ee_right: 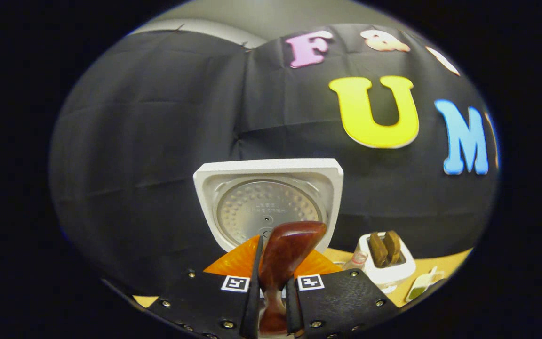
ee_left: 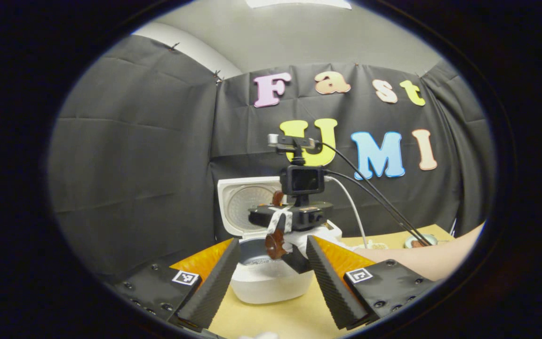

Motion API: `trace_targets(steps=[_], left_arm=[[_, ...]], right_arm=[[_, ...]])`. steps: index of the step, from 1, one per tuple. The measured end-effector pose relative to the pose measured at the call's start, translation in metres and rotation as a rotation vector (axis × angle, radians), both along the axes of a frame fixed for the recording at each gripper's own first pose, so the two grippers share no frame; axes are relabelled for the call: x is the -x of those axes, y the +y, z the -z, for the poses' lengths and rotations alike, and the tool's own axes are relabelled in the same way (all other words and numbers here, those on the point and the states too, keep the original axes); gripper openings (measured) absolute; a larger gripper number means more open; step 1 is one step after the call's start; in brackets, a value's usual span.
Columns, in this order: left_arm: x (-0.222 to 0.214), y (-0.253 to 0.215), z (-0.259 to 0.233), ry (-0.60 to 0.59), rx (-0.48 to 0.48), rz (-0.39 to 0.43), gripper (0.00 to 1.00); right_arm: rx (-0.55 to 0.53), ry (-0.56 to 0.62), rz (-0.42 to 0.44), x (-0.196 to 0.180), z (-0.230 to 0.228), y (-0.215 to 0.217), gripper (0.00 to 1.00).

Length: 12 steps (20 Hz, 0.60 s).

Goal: Close the left gripper, press the button to open the rice cooker; take a wooden spoon from the chopstick holder with the right hand, scoop a spoonful of rice and pour it into the rice cooker, then put the wooden spoon back into the chopstick holder.

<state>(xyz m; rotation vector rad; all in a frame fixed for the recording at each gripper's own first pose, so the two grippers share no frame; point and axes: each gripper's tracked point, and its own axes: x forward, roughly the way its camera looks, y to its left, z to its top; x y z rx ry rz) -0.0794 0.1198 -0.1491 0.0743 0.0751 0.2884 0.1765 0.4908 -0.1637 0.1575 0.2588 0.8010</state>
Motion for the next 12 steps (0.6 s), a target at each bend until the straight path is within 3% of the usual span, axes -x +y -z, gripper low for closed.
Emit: trace_targets(steps=[3, 9, 12], left_arm=[[-0.001, -0.003, -0.005, -0.009, -0.010, 0.012, 0.99], [-0.004, -0.024, -0.013, -0.021, -0.026, 0.056, 0.98], [-0.006, -0.039, -0.014, -0.021, -0.019, 0.086, 0.99]], right_arm=[[-0.205, 0.244, 0.057, -0.019, -0.001, -0.018, 0.23], [-0.264, 0.309, 0.129, -0.040, 0.003, -0.067, 0.23], [-0.312, 0.340, 0.193, -0.053, -0.002, -0.113, 0.23]])
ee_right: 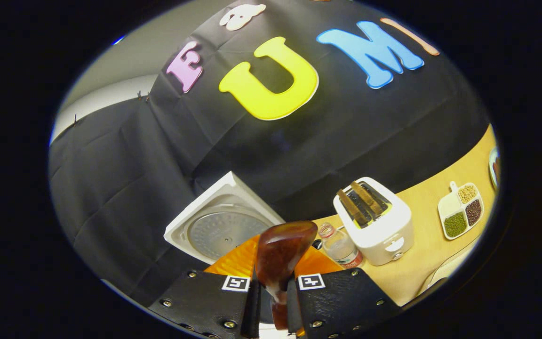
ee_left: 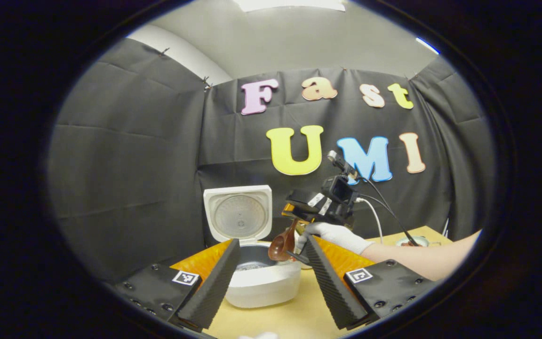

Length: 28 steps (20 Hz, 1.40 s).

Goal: Close the left gripper, press the button to open the rice cooker; take a wooden spoon from the chopstick holder with the right hand, scoop a spoonful of rice and pour it into the rice cooker, then put the wooden spoon back into the chopstick holder.

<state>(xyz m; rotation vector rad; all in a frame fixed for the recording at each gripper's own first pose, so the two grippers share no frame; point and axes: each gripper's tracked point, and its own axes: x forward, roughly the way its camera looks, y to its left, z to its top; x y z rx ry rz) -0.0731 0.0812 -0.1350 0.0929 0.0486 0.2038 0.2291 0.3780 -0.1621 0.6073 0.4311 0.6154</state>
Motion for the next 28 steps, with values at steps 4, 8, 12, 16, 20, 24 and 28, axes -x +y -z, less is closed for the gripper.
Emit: trace_targets(steps=[4, 8, 12, 16, 20, 24, 28], left_arm=[[-0.005, -0.026, -0.009, -0.012, -0.010, 0.042, 0.95], [-0.011, -0.057, -0.009, 0.001, 0.010, 0.093, 0.95], [-0.021, -0.091, -0.010, 0.005, 0.040, 0.146, 0.99], [-0.033, -0.120, -0.007, 0.036, 0.052, 0.189, 0.99], [-0.044, -0.144, -0.013, 0.034, 0.022, 0.209, 0.99], [-0.050, -0.161, -0.019, 0.030, 0.006, 0.220, 0.99], [-0.055, -0.169, -0.020, 0.035, -0.010, 0.220, 0.99]], right_arm=[[0.001, 0.002, 0.121, -0.024, -0.001, -0.091, 0.23], [0.048, 0.004, 0.283, -0.044, 0.014, -0.216, 0.23], [0.072, 0.035, 0.451, -0.050, 0.029, -0.346, 0.23], [0.089, 0.051, 0.587, -0.042, 0.049, -0.462, 0.23], [0.100, 0.081, 0.705, -0.036, 0.068, -0.559, 0.23], [0.107, 0.103, 0.766, -0.021, 0.078, -0.602, 0.23], [0.122, 0.118, 0.760, -0.024, 0.093, -0.608, 0.23]])
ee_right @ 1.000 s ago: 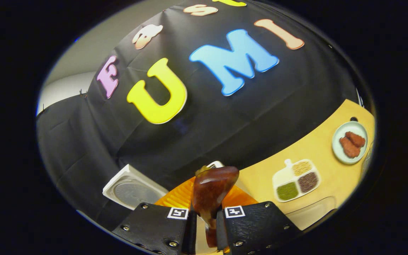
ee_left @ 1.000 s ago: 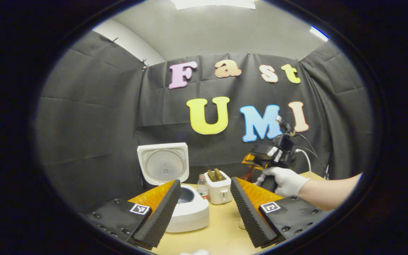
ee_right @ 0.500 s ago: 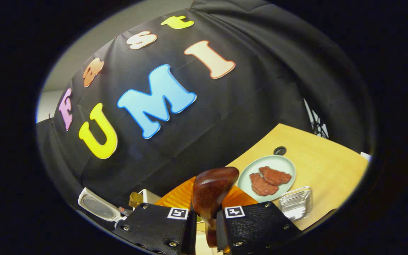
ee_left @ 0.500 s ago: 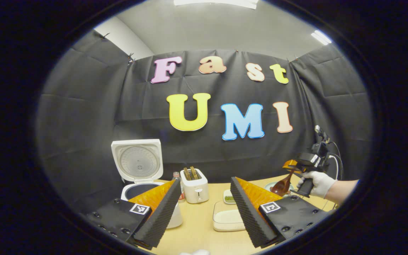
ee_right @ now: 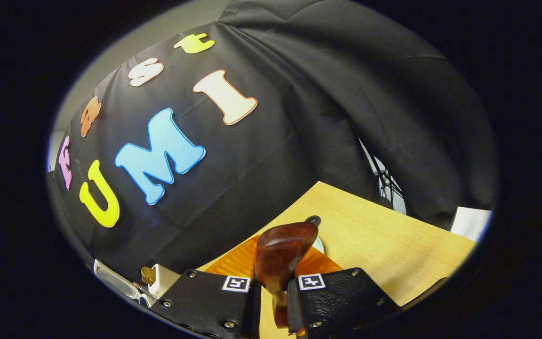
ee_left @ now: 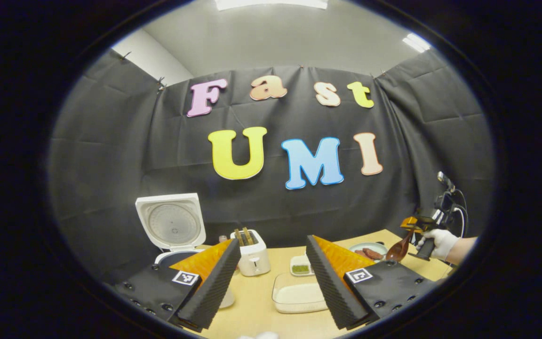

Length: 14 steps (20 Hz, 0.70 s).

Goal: Close the left gripper, press the button to open the rice cooker; take a wooden spoon from the chopstick holder with the right hand, scoop a spoonful of rice and pour it into the rice cooker, then put the wooden spoon back into the chopstick holder.

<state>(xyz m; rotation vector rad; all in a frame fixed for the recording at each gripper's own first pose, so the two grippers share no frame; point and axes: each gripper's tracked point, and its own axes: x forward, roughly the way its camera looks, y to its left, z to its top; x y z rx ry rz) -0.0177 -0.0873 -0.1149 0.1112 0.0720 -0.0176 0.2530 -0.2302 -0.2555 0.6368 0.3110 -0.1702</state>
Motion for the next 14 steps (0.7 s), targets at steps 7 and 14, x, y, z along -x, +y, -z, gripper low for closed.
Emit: trace_targets(steps=[7, 14], left_arm=[[0.004, 0.001, 0.001, 0.011, -0.041, -0.012, 0.97], [0.004, 0.004, 0.006, 0.040, -0.037, -0.020, 0.95]], right_arm=[[0.040, 0.071, -0.006, -0.006, 0.045, 0.014, 0.23], [0.045, 0.141, 0.024, 0.004, 0.088, 0.010, 0.23]])
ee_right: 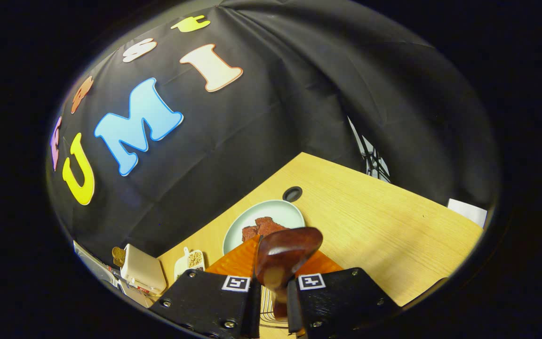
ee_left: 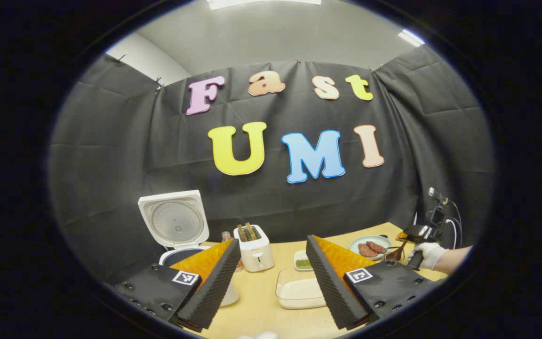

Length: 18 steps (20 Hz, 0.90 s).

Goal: Close the left gripper, press the button to open the rice cooker; take a wooden spoon from the chopstick holder with the right hand, scoop a spoonful of rice and pour it into the rice cooker, then put the wooden spoon back into the chopstick holder.

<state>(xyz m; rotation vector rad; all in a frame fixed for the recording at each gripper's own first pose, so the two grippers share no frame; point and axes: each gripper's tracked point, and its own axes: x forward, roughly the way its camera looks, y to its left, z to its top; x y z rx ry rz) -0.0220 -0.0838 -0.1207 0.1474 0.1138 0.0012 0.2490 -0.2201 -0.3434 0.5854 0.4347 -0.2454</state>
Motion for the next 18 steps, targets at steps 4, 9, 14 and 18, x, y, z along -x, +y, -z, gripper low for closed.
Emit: trace_targets(steps=[4, 9, 14, 18], left_arm=[[0.000, 0.003, -0.005, -0.013, -0.010, -0.001, 0.95], [-0.003, 0.009, -0.007, -0.018, 0.006, -0.010, 0.99], [-0.013, 0.021, -0.018, -0.044, -0.021, -0.011, 0.96], [-0.023, 0.035, -0.028, -0.068, -0.012, -0.022, 0.95]], right_arm=[[0.004, 0.032, 0.012, 0.009, 0.005, -0.007, 0.23], [0.176, -0.012, 0.021, 0.029, -0.035, -0.026, 0.97], [0.358, -0.168, -0.009, 0.056, -0.139, -0.017, 0.98], [0.468, -0.285, -0.079, 0.084, -0.218, 0.020, 0.98]])
